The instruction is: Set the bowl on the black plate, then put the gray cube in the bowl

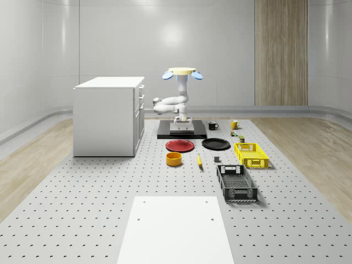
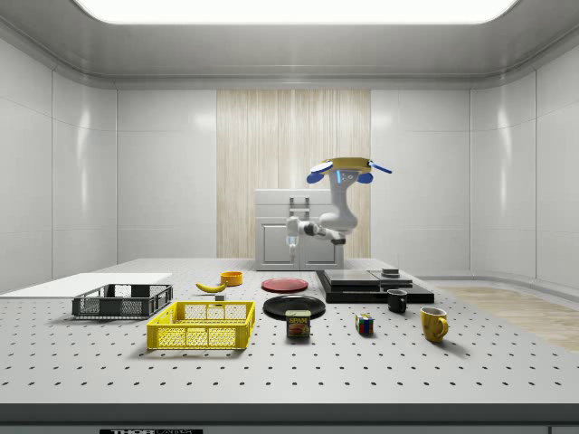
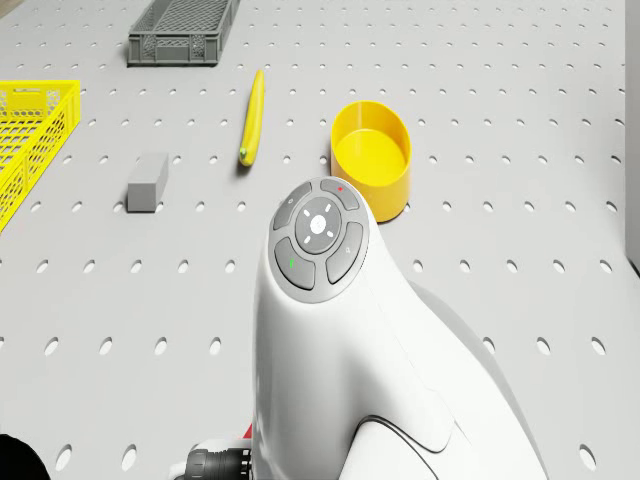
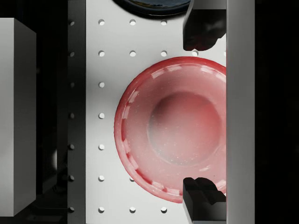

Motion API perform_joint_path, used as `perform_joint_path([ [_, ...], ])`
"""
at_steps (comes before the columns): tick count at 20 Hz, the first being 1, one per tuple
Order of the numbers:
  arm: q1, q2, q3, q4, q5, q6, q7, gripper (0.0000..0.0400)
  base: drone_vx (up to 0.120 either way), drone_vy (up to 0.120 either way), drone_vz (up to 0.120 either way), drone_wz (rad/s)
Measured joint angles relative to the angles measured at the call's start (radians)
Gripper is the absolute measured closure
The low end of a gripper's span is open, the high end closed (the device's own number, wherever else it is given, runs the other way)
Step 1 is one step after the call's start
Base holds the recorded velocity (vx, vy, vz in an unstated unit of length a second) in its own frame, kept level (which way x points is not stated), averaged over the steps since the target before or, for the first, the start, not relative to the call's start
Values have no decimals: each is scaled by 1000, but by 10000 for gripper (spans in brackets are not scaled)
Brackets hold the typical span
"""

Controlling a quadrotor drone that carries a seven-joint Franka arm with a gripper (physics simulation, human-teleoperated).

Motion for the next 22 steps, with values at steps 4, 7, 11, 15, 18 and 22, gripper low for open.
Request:
perform_joint_path([
  [4, -3, -13, 3, 1, 6, 12, 3, 0, 120, 0, -50, 0],
  [7, -6, -23, 5, 1, 10, 21, 5, 0, 120, 0, 0, 0],
  [11, -9, -35, 7, 2, 16, 33, 8, 0, 120, 0, -60, 0],
  [15, -12, -47, 10, 3, 21, 44, 11, 0, 120, -60, -20, 0],
  [18, -14, -56, 11, 3, 25, 52, 12, 0, 120, -53, 0, 0],
  [22, -17, -67, 13, 4, 30, 62, 15, 0, 120, 0, 0, 0],
])
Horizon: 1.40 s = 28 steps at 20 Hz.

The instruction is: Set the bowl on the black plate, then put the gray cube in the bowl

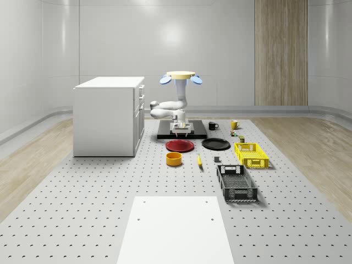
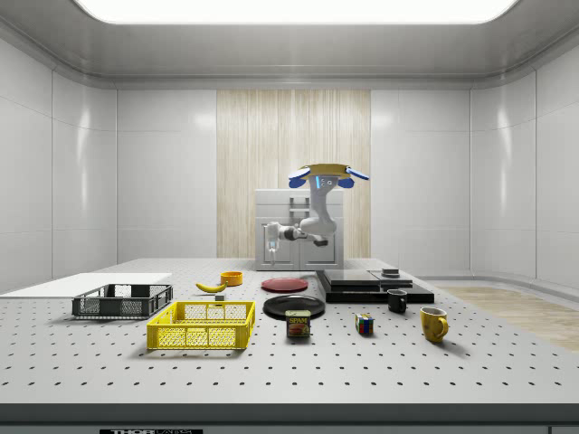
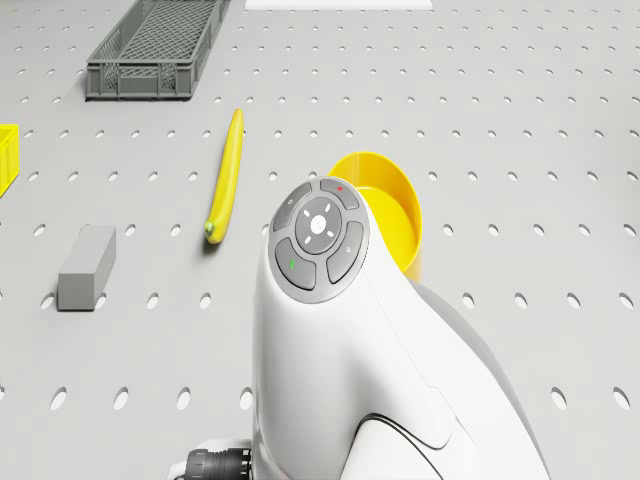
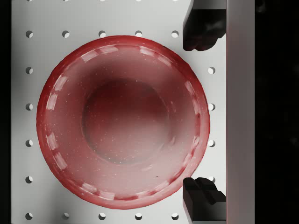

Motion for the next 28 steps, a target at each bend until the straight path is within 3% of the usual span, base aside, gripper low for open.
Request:
perform_joint_path([
  [28, -15, -63, 11, 3, 27, 59, 12, 0, 120, 0, 0, 0],
])
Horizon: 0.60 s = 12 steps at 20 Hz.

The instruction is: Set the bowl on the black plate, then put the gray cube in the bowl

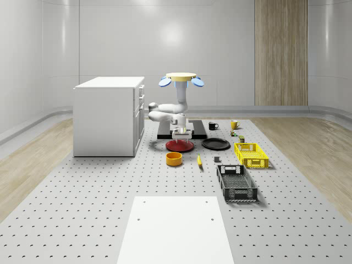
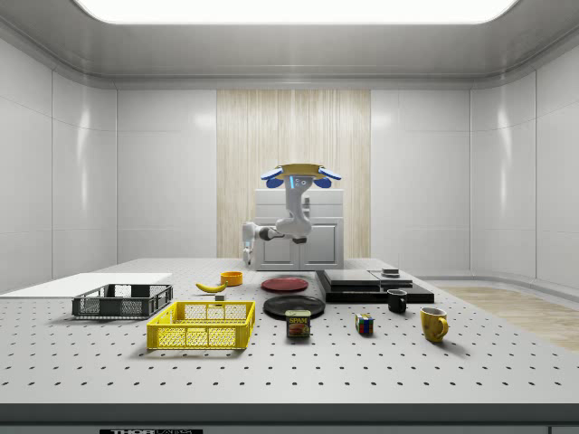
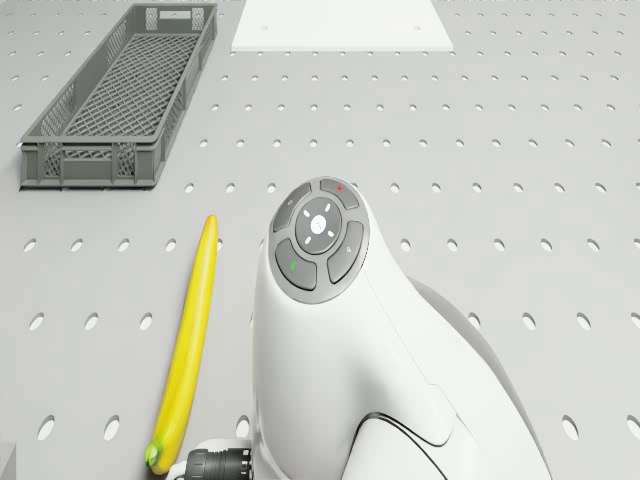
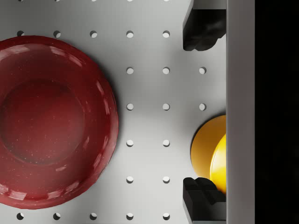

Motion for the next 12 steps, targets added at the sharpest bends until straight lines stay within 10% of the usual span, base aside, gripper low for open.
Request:
perform_joint_path([
  [12, -5, -21, 3, 1, 9, 20, 4, 0, 120, 0, 0, 0],
])
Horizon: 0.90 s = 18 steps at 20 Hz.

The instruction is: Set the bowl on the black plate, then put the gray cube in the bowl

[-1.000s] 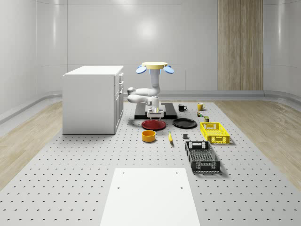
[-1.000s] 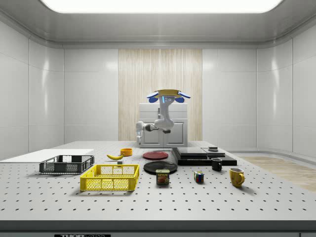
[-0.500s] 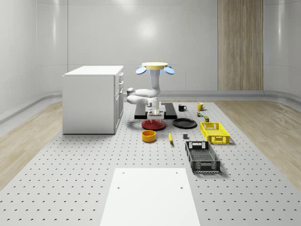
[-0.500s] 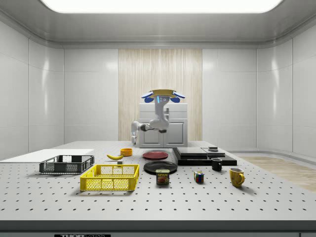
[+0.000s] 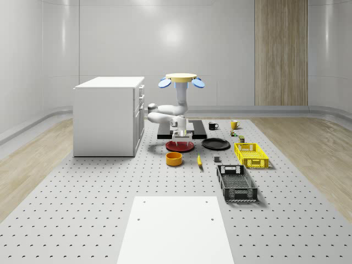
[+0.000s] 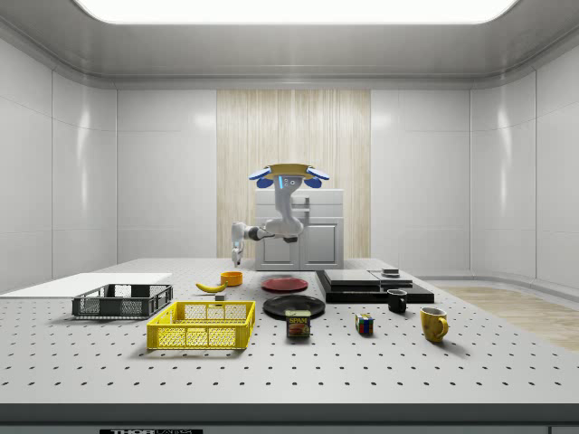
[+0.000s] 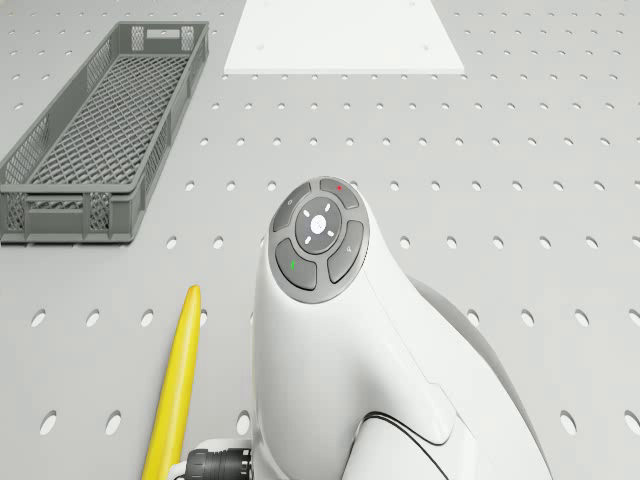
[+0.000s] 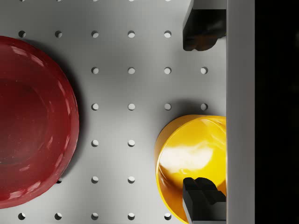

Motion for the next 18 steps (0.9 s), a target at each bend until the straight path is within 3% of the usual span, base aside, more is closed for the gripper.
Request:
perform_joint_path([
  [7, -2, -11, 2, 0, 4, 10, 2, 0, 120, 0, 0, 0],
  [18, -18, -29, -118, 27, -105, 67, 1, 0, 0, 0, 0, 0],
])
